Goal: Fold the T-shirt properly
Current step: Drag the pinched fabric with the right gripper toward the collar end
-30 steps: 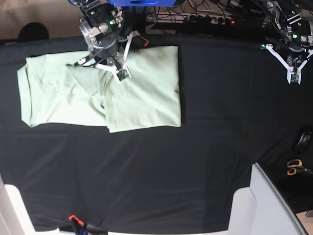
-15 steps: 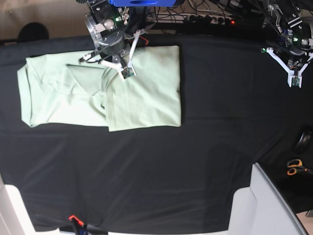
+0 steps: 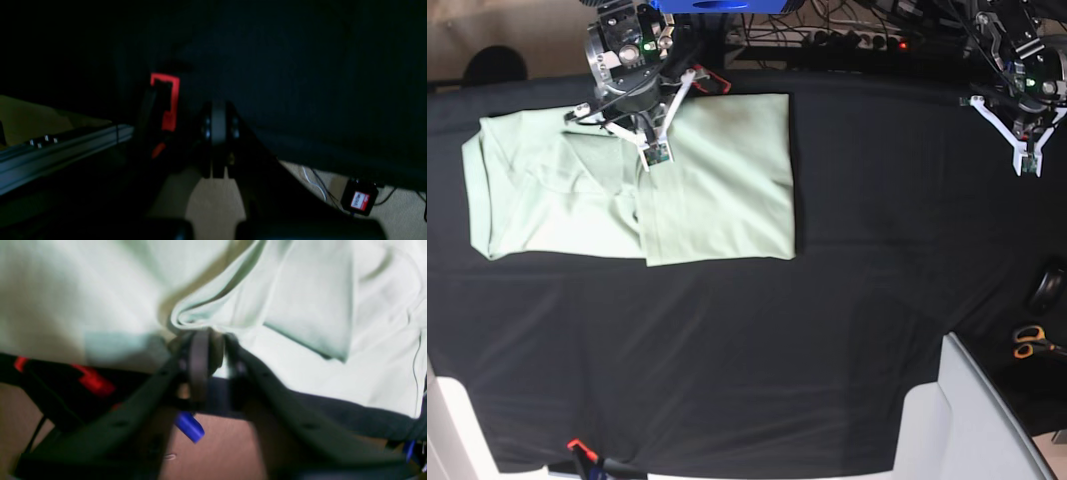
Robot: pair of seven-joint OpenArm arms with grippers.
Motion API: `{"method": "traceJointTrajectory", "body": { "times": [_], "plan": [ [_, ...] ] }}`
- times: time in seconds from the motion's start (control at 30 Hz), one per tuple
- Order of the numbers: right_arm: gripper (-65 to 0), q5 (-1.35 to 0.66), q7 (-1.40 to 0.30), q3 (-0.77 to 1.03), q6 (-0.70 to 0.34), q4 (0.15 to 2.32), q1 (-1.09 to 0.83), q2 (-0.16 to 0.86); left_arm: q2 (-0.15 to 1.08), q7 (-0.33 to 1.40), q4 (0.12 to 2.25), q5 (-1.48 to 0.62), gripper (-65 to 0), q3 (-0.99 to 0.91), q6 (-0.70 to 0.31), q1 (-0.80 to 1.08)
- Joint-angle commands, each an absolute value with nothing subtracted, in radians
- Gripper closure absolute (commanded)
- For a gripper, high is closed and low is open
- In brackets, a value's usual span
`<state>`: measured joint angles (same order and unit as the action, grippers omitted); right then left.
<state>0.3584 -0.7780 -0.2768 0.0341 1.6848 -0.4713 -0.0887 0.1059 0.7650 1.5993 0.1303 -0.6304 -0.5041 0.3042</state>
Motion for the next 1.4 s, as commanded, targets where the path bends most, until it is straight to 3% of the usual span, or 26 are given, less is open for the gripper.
{"method": "traceJointTrajectory", "body": {
  "times": [0.0, 0.1, 0.27, 0.43, 0.5, 0.6, 0.67, 0.97, 1.37],
  "plan": [
    [-22.9, 0.363, -0.765, -0.278, 0.039, 1.704, -0.472, -0.093, 0.119, 0.753, 1.613, 0.13, -0.3, -0.631, -0.499, 0.306],
    [-29.3, 0.361, -0.768, -0.283, 0.039, 1.732, -0.484, -0.093, 0.119, 0.753, 1.613, 0.13, -0.3, -0.631, -0.499, 0.306],
    [-29.3, 0.361, -0.763, -0.288, 0.038, 1.874, -0.512, -0.093, 0.119, 0.753, 1.613, 0.13, -0.3, -0.631, -0.499, 0.305],
    [-28.4, 0.361, -0.763, -0.341, 0.033, 1.879, -0.476, -0.084, 0.116, 0.753, 1.613, 0.13, -0.3, -0.63, -0.499, 0.289],
    [-20.5, 0.361, -0.763, -0.381, 0.033, 1.879, -0.473, -0.084, 0.113, 0.753, 1.613, 0.13, -0.3, -0.63, -0.499, 0.286],
    [0.0, 0.361, -0.766, -0.421, 0.033, 1.831, -0.456, -0.084, 0.113, 0.753, 1.613, 0.13, -0.3, -0.63, -0.499, 0.286],
    [-2.0, 0.361, -0.76, -0.429, 0.033, 1.765, -0.441, -0.085, 0.113, 0.753, 1.613, 0.13, -0.3, -0.63, -0.499, 0.286],
    [-0.1, 0.309, -0.687, -0.417, 0.038, 1.593, -0.41, -0.084, 0.114, 0.753, 1.613, 0.13, -0.3, -0.631, -0.499, 0.295],
    [-0.1, 0.28, -0.684, -0.188, 0.033, 1.589, -0.414, -0.064, 0.117, 0.753, 1.613, 0.13, -0.3, -0.633, -0.499, 0.295]
  ]
}}
